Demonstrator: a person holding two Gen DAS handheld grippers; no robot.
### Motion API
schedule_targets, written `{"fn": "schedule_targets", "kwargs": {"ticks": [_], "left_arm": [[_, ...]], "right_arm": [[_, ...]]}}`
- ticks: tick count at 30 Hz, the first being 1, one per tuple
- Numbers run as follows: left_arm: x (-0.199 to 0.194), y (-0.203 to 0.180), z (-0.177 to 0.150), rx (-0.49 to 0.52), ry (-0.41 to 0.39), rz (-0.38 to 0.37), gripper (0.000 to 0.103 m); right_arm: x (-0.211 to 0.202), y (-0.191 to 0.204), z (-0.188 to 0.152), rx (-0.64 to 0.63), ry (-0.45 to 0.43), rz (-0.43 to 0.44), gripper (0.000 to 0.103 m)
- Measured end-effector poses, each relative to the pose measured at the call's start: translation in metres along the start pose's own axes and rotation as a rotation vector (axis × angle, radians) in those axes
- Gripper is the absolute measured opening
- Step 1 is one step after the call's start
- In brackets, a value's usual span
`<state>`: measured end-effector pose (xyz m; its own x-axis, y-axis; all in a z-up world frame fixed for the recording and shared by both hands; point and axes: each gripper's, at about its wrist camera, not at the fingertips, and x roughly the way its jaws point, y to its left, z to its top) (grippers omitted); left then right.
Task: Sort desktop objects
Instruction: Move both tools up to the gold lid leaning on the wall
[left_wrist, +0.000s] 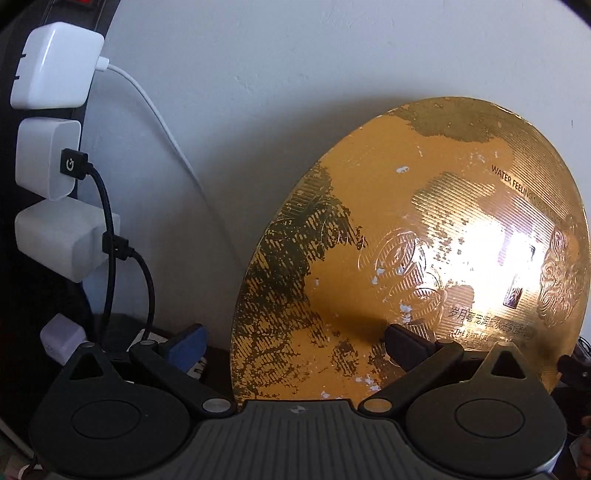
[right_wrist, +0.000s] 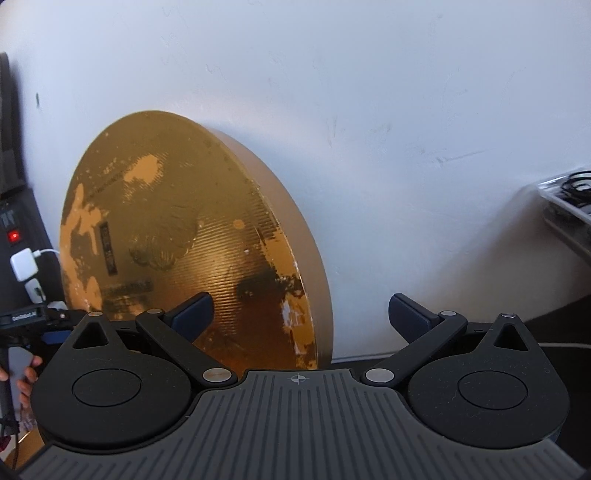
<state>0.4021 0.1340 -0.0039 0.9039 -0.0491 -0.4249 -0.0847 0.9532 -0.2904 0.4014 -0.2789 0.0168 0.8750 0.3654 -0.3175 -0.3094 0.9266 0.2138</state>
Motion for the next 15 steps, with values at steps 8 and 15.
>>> {"fn": "schedule_targets", "kwargs": {"ticks": [8, 15], "left_arm": [[0.005, 0.004, -0.004, -0.022, -0.043, -0.09, 0.103], [0.01, 0.0, -0.005, -0.037, -0.061, -0.124, 0.103]], "right_arm": [[0.017, 0.005, -0.004, -0.054, 0.005, 0.056, 0.103], [0.024, 0.007, -0.006, -0.067, -0.007, 0.107, 0.103]]}}
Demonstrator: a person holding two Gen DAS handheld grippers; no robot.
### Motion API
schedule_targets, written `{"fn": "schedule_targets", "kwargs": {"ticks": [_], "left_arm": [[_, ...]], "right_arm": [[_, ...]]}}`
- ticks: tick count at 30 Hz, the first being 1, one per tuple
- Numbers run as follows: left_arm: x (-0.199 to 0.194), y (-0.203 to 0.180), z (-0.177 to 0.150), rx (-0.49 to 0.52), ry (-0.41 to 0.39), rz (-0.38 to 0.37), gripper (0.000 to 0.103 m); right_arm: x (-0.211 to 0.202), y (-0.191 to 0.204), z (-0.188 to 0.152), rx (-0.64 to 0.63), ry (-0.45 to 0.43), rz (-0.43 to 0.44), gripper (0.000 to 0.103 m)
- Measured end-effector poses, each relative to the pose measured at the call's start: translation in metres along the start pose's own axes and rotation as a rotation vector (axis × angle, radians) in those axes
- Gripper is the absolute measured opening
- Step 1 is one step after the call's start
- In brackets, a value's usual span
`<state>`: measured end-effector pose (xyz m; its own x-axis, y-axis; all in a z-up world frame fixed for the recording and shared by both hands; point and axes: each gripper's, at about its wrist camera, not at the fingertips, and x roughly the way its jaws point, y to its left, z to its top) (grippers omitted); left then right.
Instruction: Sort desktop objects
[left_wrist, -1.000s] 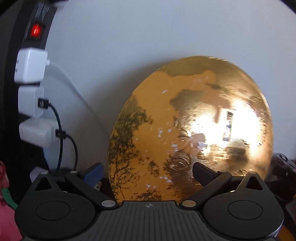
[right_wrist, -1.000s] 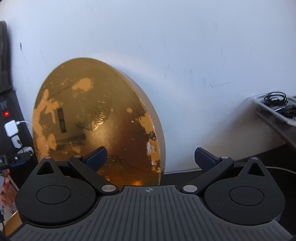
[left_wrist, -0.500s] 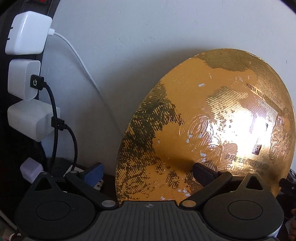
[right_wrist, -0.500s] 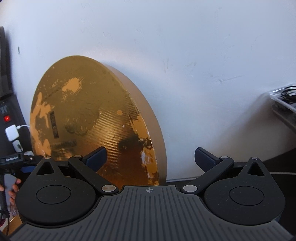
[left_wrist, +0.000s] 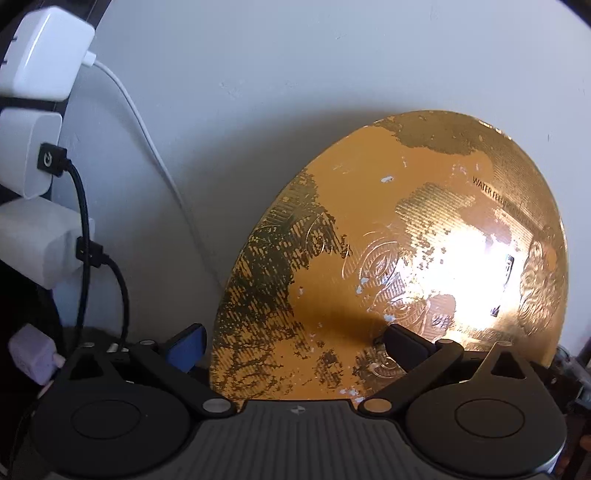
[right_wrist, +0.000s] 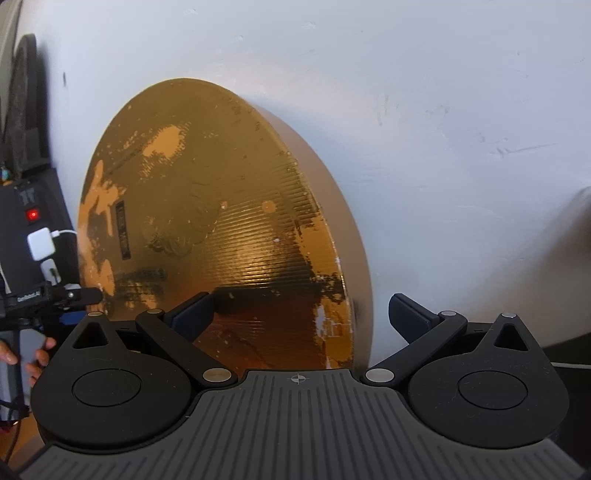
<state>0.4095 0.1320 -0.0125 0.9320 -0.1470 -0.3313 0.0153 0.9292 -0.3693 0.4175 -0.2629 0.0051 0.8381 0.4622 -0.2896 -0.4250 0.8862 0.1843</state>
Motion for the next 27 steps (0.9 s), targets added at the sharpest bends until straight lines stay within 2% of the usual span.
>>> {"fn": "schedule_targets", "kwargs": {"ticks": [14, 19, 27], "left_arm": [[0.0, -0.024, -0.004, -0.008, -0.031, 0.001, 0.103], [-0.026, -0.033, -0.001, -0.005, -0.132, -0.018, 0.103], [-0.077, -0.069, 0.02, 0.044, -0.294, -0.065, 0.103]], "right_arm": [[0.008, 0.007, -0.008, -0.056, -0.034, 0.027, 0.103], [-0.004, 0.012, -0.005, -0.095, -0.122, 0.026, 0.103], [-0.044, 0.037, 0.026, -0.15, -0.285, 0.033, 0.103]]}}
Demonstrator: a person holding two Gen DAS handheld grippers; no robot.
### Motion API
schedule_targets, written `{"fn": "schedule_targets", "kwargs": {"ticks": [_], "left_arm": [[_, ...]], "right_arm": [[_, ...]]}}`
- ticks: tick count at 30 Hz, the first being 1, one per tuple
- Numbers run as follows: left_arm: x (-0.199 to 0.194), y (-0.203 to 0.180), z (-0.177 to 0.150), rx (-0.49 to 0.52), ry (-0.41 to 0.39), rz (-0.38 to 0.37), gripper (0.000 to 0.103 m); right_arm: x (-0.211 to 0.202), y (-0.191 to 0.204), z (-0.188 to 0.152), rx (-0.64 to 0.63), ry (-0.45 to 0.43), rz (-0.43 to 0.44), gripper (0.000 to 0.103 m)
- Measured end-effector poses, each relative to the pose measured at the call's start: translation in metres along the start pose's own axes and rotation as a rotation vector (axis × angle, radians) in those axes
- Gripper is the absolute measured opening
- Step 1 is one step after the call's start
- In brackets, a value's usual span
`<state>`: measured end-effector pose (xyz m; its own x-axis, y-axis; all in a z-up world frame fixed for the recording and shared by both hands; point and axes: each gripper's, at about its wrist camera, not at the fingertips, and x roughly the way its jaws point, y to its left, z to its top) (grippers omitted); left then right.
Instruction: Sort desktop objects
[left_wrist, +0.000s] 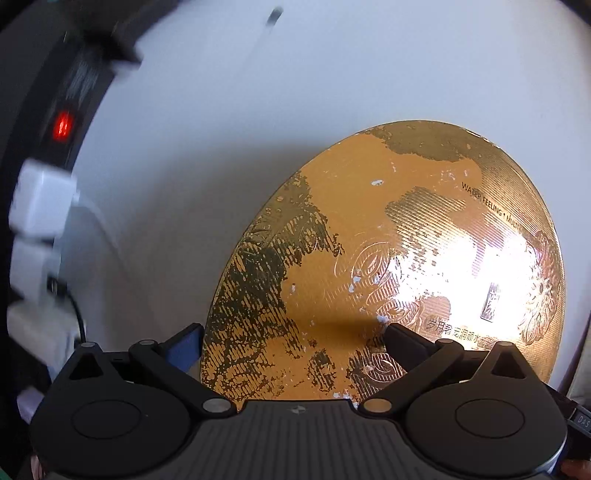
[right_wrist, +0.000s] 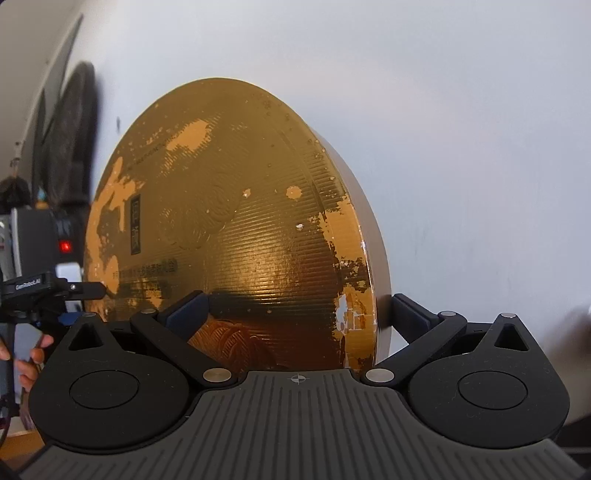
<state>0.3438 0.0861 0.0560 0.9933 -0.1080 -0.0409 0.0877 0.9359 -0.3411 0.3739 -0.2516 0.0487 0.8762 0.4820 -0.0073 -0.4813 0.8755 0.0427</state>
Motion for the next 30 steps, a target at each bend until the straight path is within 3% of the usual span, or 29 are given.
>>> {"fn": "schedule_targets", "kwargs": {"ticks": [7, 12, 19, 30], "left_arm": [[-0.053, -0.04, 0.039, 0.032, -0.076, -0.055, 0.103], [-0.108, -0.064, 0.056, 0.035, -0.071, -0.082, 0.103], [-0.162, -0.067, 0.012, -0.015, 0.049, -0.148, 0.102], [-0.216, -0.098, -0.061, -0.126, 0.293, -0.232, 0.102]], "right_arm": [[-0.045, 0.021, 0.039, -0.026, -0.092, -0.012, 0.103], [-0.096, 0.042, 0.065, -0.009, -0.085, -0.045, 0.103], [-0.199, 0.079, 0.082, 0.003, -0.024, -0.158, 0.103], [-0.34, 0.119, 0.076, -0.043, 0.12, -0.361, 0.103]]}}
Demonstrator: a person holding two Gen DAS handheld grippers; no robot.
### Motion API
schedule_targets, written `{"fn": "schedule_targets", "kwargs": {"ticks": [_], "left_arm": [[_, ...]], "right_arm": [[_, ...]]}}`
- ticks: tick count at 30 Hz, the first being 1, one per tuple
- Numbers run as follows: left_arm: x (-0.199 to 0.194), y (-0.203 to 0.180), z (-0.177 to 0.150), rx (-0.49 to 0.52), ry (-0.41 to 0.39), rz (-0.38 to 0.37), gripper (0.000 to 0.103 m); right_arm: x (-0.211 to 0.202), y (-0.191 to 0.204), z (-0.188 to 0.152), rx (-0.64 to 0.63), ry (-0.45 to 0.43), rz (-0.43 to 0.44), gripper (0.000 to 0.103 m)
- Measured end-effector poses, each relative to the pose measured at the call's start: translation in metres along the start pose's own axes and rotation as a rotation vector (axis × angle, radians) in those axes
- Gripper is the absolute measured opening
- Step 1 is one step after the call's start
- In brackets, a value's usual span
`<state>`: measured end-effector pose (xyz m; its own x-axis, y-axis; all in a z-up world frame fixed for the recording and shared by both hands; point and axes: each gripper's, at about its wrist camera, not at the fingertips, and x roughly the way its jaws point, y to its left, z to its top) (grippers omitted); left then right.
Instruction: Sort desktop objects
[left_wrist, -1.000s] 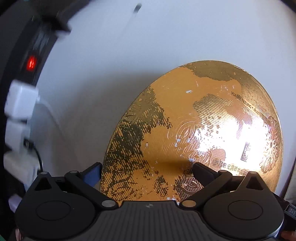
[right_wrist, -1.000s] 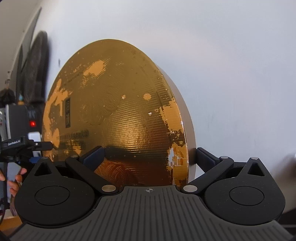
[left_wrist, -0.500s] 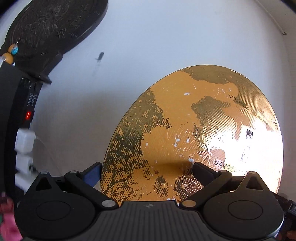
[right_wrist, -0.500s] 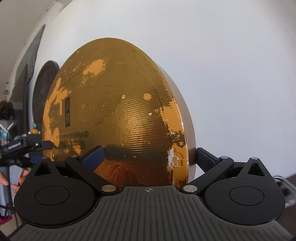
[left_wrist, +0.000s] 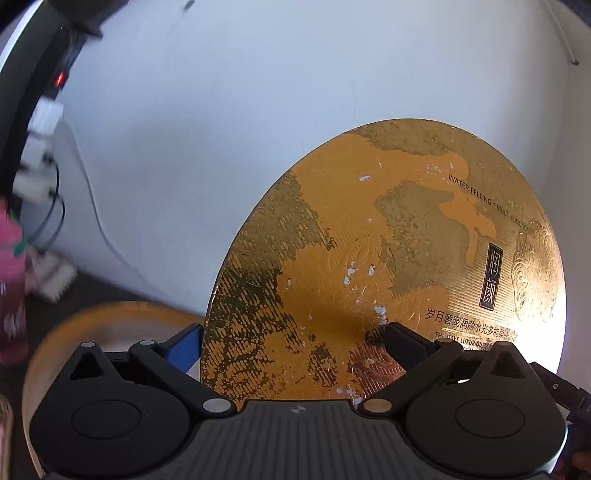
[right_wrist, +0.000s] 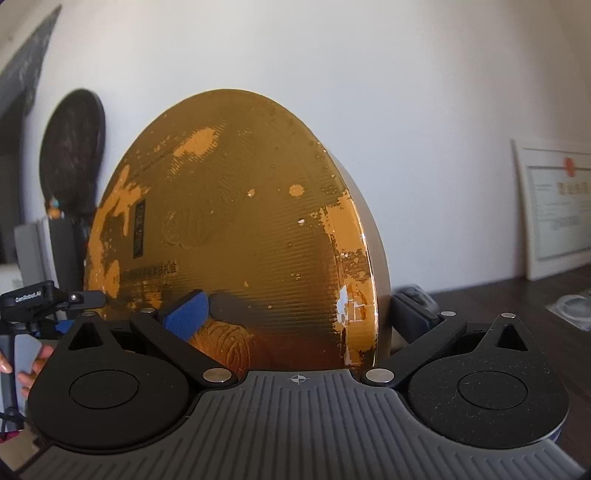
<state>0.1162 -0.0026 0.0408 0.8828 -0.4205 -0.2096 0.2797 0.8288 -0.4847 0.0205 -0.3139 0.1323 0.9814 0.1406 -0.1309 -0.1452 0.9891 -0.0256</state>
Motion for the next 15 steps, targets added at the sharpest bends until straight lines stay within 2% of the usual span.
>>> {"fn": "schedule_targets", "kwargs": {"ticks": [5, 10, 13, 15], "left_arm": [[-0.008, -0.004, -0.02, -0.029, 0.056, -0.002, 0.102], [-0.023, -0.009, -0.023, -0.006, 0.031, -0.009, 0.103], [-0.017, 0.009, 0.003, 0.0, 0.024, 0.0, 0.102], [-0.023, 0.006, 0.003, 0.004, 0.024, 0.01, 0.102]], "right_arm": [[-0.027, 0.002, -0.003, 0.006, 0.061, -0.044, 0.103], [-0.032, -0.006, 0.0, 0.005, 0.092, -0.055, 0.103], [-0.029, -0.003, -0.007, 0.019, 0.101, -0.045, 0.103], [-0.031, 0.0, -0.008, 0.028, 0.098, -0.04, 0.103]]}}
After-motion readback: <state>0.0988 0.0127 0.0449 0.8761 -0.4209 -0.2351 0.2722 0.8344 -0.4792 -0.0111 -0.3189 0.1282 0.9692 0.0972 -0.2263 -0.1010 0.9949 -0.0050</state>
